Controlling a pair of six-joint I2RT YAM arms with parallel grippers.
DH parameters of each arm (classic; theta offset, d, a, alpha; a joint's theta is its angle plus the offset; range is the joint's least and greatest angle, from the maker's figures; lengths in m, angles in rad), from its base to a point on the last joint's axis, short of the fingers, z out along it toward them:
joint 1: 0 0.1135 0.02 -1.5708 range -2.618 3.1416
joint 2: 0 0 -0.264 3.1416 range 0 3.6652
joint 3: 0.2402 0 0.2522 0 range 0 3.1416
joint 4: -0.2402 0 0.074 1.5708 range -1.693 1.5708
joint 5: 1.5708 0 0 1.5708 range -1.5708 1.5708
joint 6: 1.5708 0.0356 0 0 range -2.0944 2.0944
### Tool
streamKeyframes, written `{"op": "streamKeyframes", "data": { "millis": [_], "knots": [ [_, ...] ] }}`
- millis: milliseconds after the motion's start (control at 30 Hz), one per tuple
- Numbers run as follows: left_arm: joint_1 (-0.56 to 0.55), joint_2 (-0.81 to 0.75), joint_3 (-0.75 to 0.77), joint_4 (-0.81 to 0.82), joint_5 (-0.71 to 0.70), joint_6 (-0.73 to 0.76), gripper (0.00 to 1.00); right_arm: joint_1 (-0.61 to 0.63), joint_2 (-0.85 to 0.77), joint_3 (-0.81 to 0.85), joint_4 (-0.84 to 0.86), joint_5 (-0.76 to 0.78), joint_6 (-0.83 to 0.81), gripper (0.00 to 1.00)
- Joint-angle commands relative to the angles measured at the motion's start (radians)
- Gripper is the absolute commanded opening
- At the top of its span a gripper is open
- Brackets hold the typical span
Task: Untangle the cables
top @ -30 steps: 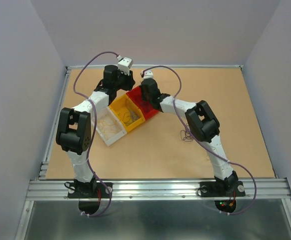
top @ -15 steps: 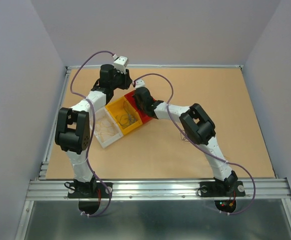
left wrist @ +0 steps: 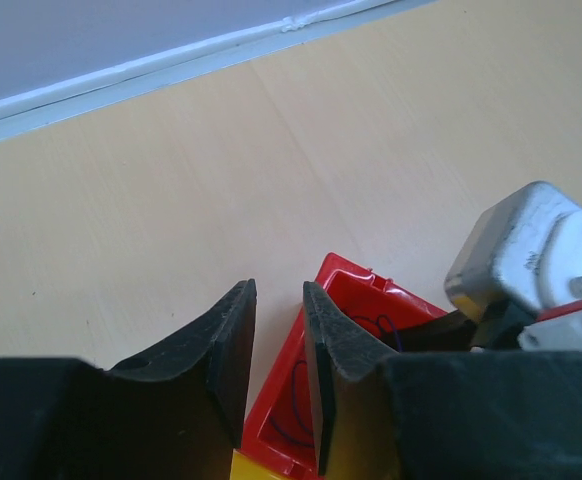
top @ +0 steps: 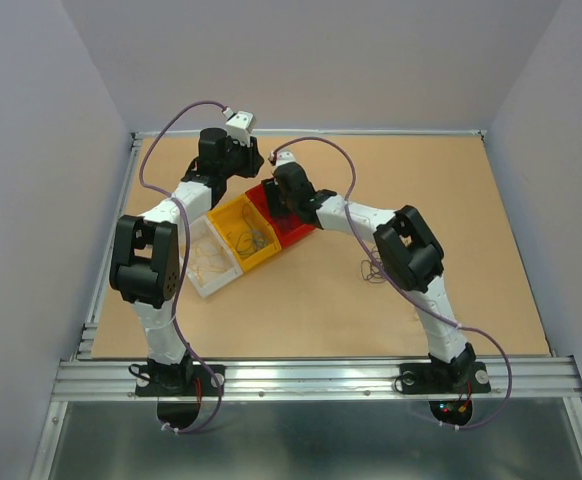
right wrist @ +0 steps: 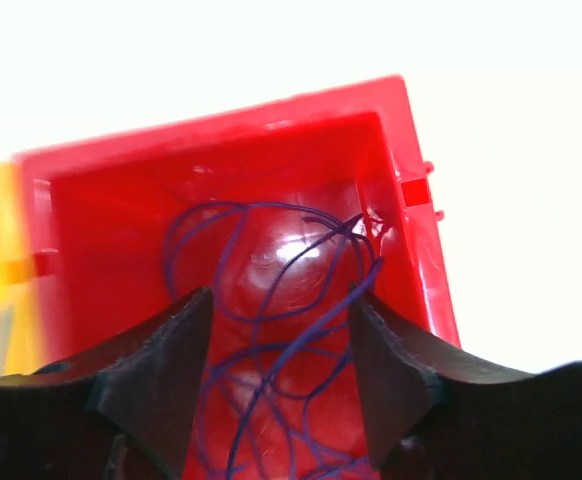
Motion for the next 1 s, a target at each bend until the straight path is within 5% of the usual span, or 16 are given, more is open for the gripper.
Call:
{"op": "streamKeyframes", "data": {
  "millis": [0, 133, 300, 467, 633, 700, 967],
  "knots": [
    [0.002, -0.024, 0.001, 0.050, 0.016, -0.008, 0.37, 0.003, -0.095, 0.029, -0.002, -0.001, 0.009, 0.64],
    [0.002, -0.028, -0.004, 0.053, 0.016, -0.008, 0.37, 0.005, -0.149, 0.008, -0.004, 0.004, 0.005, 0.71],
    [0.002, -0.031, -0.004, 0.055, 0.016, -0.008, 0.37, 0.003, -0.230, -0.046, -0.005, 0.014, 0.010, 0.56],
    [0.002, -0.045, -0.016, 0.061, 0.025, -0.005, 0.37, 0.003, -0.342, -0.162, -0.009, 0.024, 0.035, 0.80],
    [-0.027, -0.085, -0.045, 0.075, 0.077, 0.038, 0.41, 0.003, -0.540, -0.368, -0.010, 0.100, 0.134, 0.84],
    [-0.066, -0.091, -0.044, 0.055, 0.120, 0.059, 0.49, 0.003, -0.660, -0.498, -0.010, 0.168, 0.194, 0.99],
    [-0.230, -0.128, -0.104, 0.052, 0.031, 0.180, 0.66, 0.000, -0.945, -0.819, -0.159, 0.436, 0.349, 1.00]
  ]
}}
